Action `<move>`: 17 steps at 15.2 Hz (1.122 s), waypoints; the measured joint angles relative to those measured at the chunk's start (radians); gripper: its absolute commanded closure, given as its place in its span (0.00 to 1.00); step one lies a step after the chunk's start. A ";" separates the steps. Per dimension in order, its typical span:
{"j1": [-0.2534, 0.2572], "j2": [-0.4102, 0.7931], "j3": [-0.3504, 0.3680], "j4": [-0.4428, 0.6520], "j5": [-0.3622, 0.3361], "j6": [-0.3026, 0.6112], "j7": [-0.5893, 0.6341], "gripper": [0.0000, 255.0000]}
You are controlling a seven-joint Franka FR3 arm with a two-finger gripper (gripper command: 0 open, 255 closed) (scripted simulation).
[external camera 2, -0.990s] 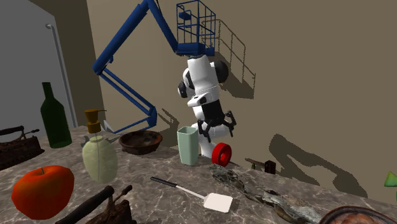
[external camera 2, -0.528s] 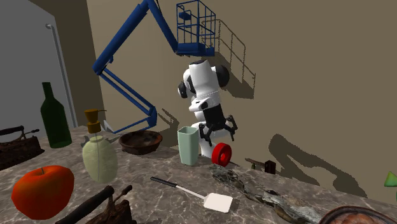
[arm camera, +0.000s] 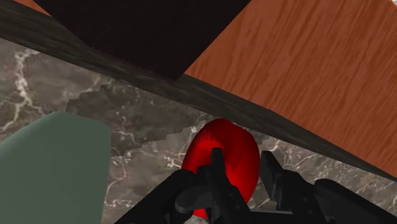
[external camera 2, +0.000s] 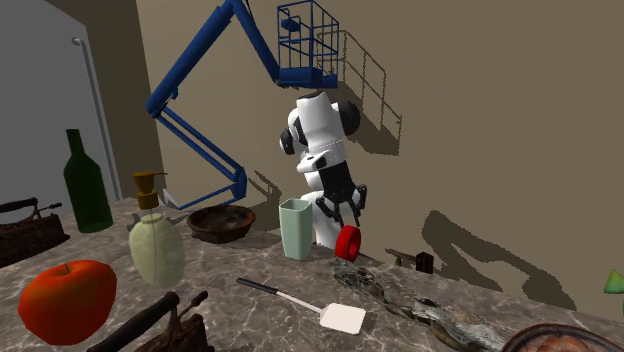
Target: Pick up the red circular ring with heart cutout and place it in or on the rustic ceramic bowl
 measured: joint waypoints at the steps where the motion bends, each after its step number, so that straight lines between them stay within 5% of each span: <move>1: -0.001 -0.001 -0.001 0.000 -0.002 0.000 -0.001 1.00; 11: 0.010 0.025 0.010 0.064 0.006 -0.050 0.010 1.00; 12: 0.010 0.025 0.010 0.064 0.006 -0.050 0.010 0.00; 14: -0.003 0.066 0.043 0.085 0.000 -0.052 0.054 0.00; 17: -0.083 0.280 0.170 0.194 -0.050 -0.090 0.309 0.00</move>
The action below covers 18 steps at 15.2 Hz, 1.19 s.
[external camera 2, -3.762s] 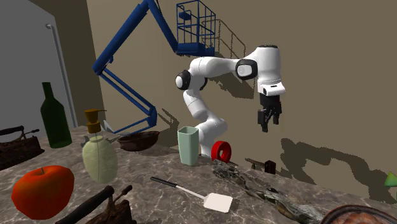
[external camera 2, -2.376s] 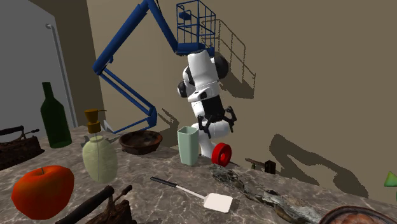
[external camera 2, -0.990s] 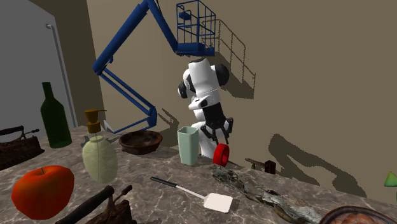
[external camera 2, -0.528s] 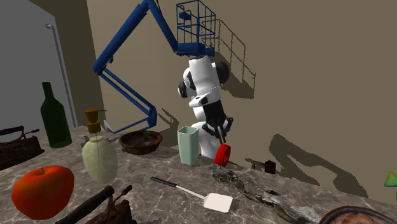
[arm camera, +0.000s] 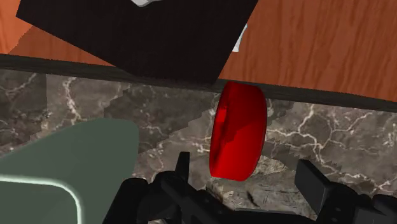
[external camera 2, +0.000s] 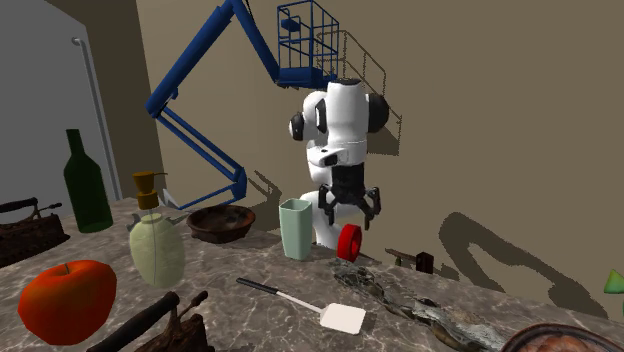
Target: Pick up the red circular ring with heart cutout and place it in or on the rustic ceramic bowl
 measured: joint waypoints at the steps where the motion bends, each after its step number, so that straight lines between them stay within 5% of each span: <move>1: -0.011 0.030 0.019 0.010 -0.008 -0.003 0.044 0.00; 14: -0.025 0.052 0.033 -0.073 -0.021 0.078 0.093 0.00; 15: -0.025 0.052 0.033 -0.073 -0.021 0.078 0.093 1.00; 18: -0.025 0.051 0.033 -0.072 -0.022 0.078 0.093 1.00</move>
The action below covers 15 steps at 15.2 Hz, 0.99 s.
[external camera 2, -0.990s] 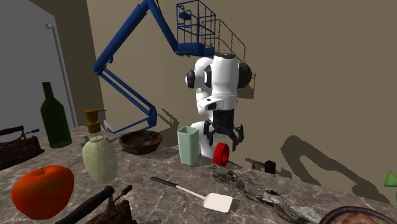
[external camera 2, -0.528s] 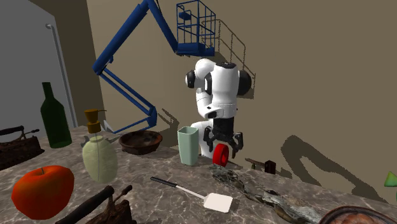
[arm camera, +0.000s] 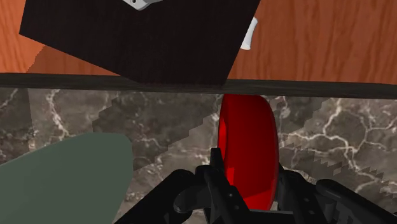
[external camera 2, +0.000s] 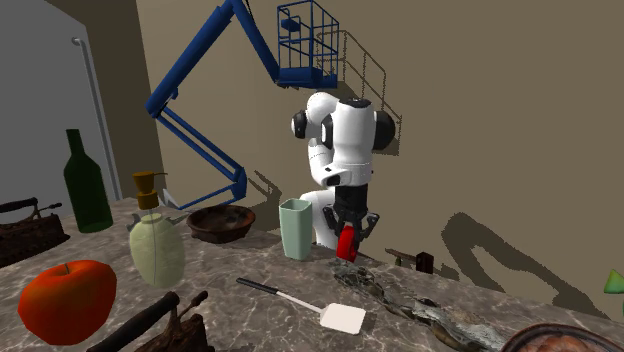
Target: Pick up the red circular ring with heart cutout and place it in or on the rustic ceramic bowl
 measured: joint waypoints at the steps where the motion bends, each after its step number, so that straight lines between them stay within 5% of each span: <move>1: 0.000 0.000 0.000 0.000 0.000 0.000 0.000 1.00; 15: 0.004 0.009 0.007 0.096 0.007 -0.088 0.000 1.00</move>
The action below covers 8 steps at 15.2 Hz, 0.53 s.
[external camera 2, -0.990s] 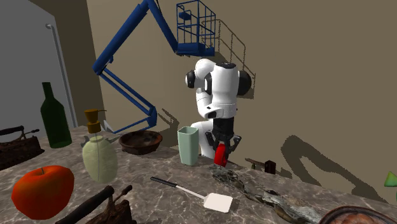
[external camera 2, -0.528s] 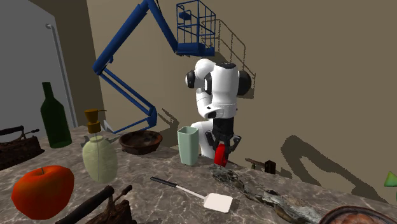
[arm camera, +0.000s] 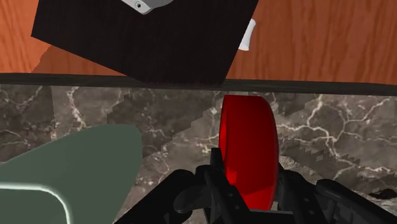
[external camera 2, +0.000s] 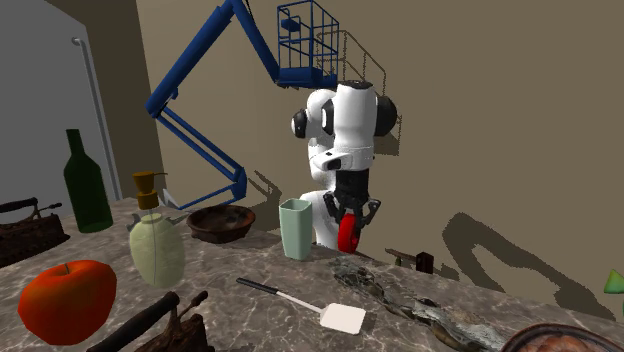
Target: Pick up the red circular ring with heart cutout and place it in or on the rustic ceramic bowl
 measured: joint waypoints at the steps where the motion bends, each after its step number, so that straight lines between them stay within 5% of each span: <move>1: 0.001 -0.001 0.002 0.012 0.001 -0.013 0.001 1.00; 8: 0.003 0.017 0.006 0.119 0.006 -0.102 -0.002 1.00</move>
